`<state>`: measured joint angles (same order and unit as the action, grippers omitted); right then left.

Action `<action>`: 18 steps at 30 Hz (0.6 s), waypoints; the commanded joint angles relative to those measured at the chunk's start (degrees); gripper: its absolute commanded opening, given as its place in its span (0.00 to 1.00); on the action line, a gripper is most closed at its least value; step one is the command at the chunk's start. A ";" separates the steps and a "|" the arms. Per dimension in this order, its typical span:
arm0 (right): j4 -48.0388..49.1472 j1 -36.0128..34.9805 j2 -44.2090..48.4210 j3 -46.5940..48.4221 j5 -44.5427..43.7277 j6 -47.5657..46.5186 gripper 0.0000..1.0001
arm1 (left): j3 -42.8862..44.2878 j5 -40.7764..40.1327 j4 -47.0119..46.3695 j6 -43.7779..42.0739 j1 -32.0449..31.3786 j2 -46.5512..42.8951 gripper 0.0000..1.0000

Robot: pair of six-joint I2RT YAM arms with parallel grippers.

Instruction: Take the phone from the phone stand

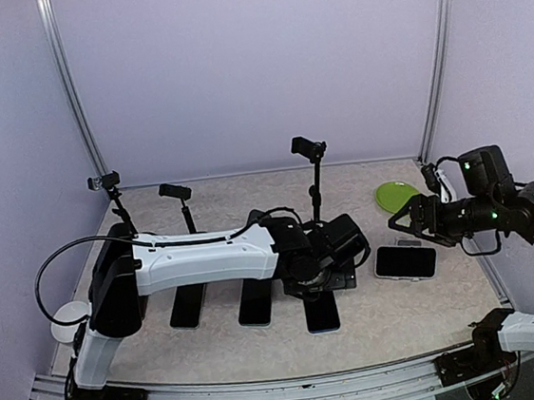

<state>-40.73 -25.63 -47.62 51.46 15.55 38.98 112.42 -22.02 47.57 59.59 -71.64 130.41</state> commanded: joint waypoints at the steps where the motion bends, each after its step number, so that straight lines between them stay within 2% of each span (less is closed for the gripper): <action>1: -6.45 0.49 1.05 -4.16 1.07 2.71 0.90 | 0.76 -4.87 -2.01 -3.71 0.69 -5.70 0.99; 10: -10.50 0.32 4.59 -12.39 0.55 5.70 0.88 | -1.18 -8.65 -6.94 -9.52 0.89 -11.91 0.99; 18: -5.38 -0.30 2.78 -18.88 -1.65 6.98 0.85 | -14.73 -4.35 -25.54 -18.25 1.51 -23.40 0.99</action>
<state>-49.23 -25.65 -43.88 34.50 15.62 44.69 102.21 -27.99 33.36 47.09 -70.74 113.36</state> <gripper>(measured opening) 0.856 0.988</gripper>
